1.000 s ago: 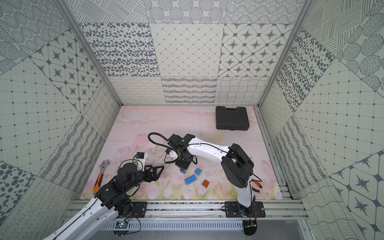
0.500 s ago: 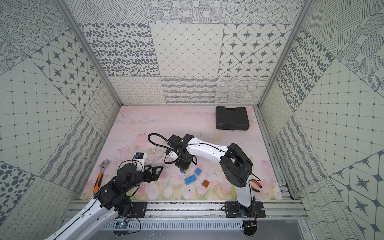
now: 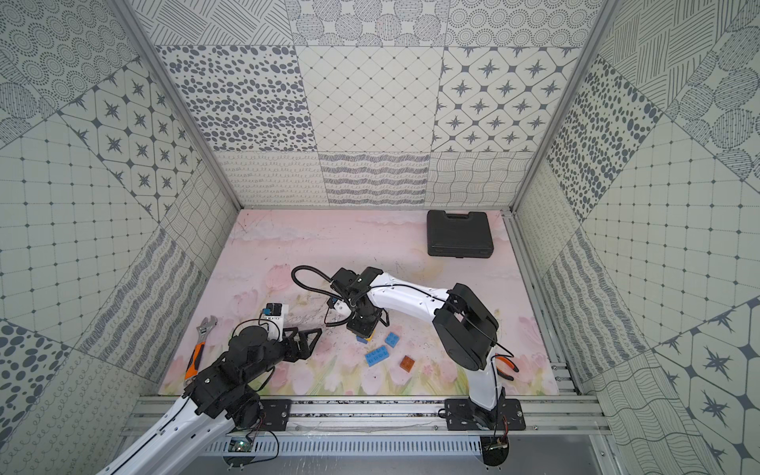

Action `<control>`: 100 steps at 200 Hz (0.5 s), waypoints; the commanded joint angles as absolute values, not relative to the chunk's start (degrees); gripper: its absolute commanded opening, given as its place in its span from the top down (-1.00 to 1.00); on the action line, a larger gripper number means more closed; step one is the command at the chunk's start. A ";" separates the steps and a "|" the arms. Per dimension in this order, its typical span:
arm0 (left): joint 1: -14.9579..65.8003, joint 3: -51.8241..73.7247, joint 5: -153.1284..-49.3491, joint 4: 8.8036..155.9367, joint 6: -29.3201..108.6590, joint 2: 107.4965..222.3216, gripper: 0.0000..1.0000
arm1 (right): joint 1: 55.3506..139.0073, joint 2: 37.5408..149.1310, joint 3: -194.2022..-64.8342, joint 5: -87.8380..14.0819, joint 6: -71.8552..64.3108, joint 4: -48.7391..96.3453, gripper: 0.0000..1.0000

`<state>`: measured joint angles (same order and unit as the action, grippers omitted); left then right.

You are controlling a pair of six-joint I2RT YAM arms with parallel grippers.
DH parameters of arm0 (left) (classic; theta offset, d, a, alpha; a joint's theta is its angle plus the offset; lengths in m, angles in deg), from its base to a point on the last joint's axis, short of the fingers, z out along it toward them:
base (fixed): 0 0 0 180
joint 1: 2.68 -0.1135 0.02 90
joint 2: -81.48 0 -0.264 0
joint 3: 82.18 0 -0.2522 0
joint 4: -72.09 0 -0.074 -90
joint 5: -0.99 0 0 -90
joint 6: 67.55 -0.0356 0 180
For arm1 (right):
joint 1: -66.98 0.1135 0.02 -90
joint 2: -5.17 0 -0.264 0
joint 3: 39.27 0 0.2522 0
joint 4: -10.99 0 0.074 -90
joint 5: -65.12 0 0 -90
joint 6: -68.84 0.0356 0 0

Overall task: Assemble the letter f with lego
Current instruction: Assemble the lego brick at the center of the board.

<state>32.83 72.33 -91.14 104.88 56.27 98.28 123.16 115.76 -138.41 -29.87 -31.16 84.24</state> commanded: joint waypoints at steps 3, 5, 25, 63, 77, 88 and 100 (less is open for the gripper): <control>33.00 72.50 -90.21 105.28 54.86 97.92 -0.98 | 123.82 118.02 -138.64 -29.45 -32.46 84.38 0.34; 33.00 72.53 -90.23 105.21 54.88 97.96 -0.98 | 123.84 118.13 -138.63 -29.36 -32.49 84.42 0.34; 32.99 72.54 -90.24 105.26 54.86 97.91 -0.98 | 124.19 118.39 -138.79 -28.68 -32.76 84.66 0.35; 33.00 72.54 -90.24 105.25 54.88 97.92 -0.98 | 124.53 118.94 -139.15 -28.63 -33.69 85.71 0.34; 33.01 72.56 -90.24 105.23 54.90 97.93 -0.98 | 124.62 119.56 -139.57 -28.31 -34.05 86.18 0.35; 32.99 72.54 -90.22 105.20 54.94 97.97 -0.98 | 124.72 120.03 -140.00 -28.71 -34.16 86.52 0.34; 33.01 72.55 -90.24 105.26 54.89 97.94 -0.98 | 124.81 120.40 -140.29 -29.01 -34.40 86.80 0.34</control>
